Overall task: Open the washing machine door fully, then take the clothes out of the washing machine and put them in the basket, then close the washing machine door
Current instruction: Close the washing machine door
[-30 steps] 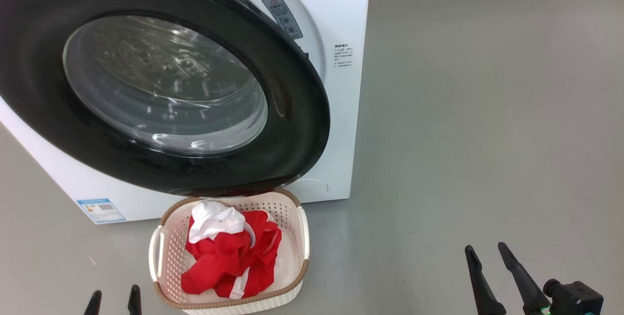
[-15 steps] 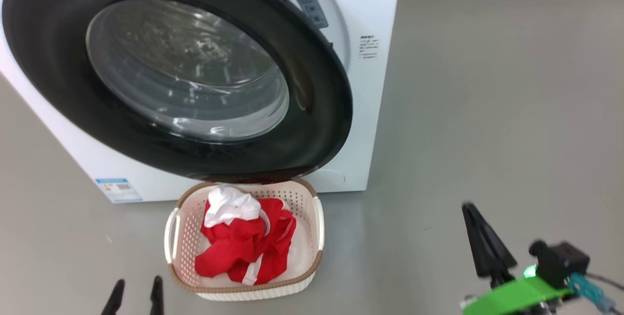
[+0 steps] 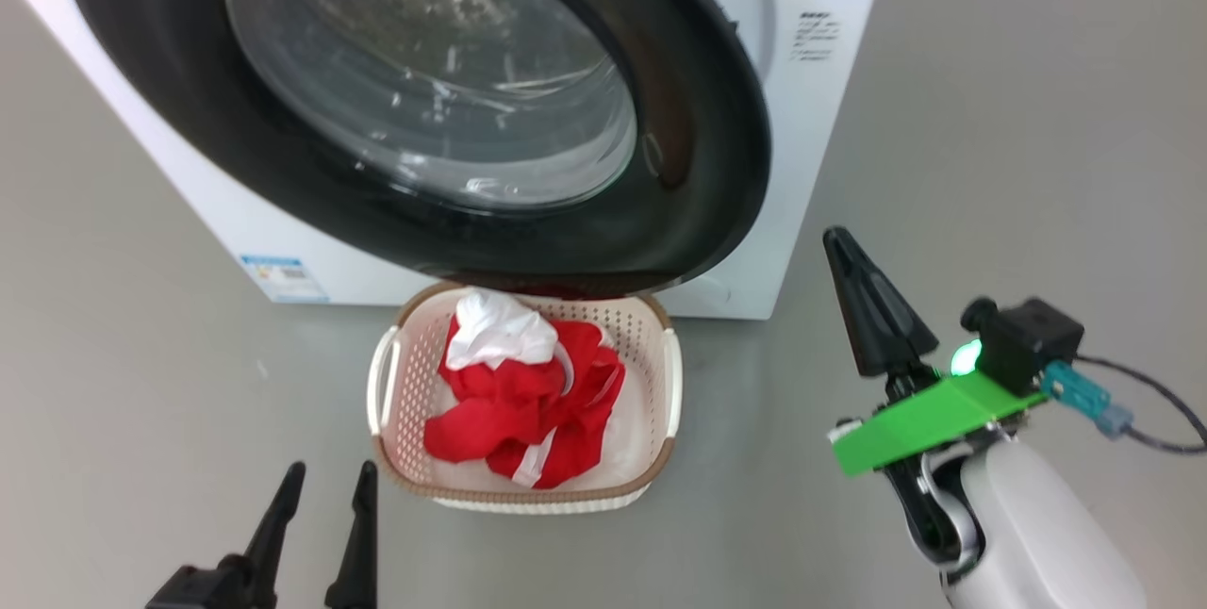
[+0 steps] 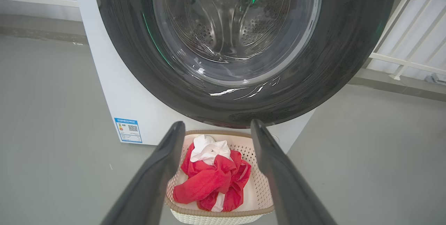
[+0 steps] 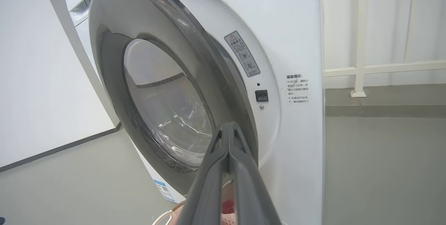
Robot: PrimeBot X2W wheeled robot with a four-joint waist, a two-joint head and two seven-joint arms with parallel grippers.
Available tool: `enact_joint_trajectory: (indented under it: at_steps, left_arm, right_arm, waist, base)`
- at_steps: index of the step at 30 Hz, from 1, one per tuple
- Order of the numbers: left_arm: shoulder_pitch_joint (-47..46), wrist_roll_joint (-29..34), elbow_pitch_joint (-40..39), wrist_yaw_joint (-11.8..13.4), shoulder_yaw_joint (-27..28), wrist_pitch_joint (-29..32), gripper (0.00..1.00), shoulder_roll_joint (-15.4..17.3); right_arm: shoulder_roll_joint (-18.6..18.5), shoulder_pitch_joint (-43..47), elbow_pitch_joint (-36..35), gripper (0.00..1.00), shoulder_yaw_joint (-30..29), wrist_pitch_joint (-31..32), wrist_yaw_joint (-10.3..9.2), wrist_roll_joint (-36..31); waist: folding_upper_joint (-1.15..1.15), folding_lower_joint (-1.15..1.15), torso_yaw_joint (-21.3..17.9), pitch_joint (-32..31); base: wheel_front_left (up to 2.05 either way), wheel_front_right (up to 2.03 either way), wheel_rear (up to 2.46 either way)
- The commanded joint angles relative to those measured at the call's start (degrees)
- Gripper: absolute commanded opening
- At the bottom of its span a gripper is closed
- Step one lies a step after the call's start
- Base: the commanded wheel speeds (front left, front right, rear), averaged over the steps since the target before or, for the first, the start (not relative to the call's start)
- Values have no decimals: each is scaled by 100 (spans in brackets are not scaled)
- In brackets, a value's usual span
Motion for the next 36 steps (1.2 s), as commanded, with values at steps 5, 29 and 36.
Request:
enact_joint_trajectory:
  at_steps: [5,29,36]
  left_arm:
    - [-389,-80,-100,-32,1,-52,100,19]
    - [-1105,-436,-183,-32,-514,-52,100,-11]
    - [-1266,-521,-235,-32,-591,-52,100,-12]
  right_arm:
    - [30,-624,229,0,168,-37,35,106]
    - [-105,-2186,664,0,-450,-37,35,50]
    - [-128,-2581,567,0,-817,-37,35,-64]
  waist:
    - [0,0,389,464]
    - [0,0,1121,1611]
    - [0,0,1222,1847]
  base:
    - [0,0,0]
    - [0,0,0]
    - [0,0,0]
